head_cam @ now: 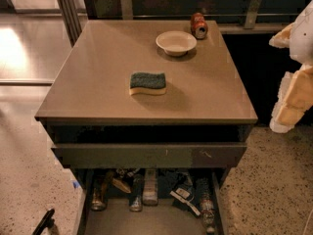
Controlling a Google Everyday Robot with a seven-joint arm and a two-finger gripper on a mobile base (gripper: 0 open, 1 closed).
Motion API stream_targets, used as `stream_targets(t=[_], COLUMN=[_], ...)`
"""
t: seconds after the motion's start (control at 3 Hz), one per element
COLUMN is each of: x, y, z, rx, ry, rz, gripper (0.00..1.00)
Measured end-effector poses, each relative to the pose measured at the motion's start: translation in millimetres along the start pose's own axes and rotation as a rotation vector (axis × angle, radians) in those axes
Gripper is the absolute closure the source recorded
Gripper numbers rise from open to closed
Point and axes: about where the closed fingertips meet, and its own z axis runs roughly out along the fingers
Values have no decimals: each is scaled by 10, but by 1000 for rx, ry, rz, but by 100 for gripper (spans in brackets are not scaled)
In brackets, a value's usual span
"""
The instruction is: Place sponge into middle drawer
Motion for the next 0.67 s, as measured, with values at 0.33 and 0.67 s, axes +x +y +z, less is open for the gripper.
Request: stream_targets(t=[0.33, 0.67], x=[0, -93], y=[0, -86], z=[0, 100], rx=[0, 13], ry=[0, -28], rz=[0, 17], gripper=[0, 0])
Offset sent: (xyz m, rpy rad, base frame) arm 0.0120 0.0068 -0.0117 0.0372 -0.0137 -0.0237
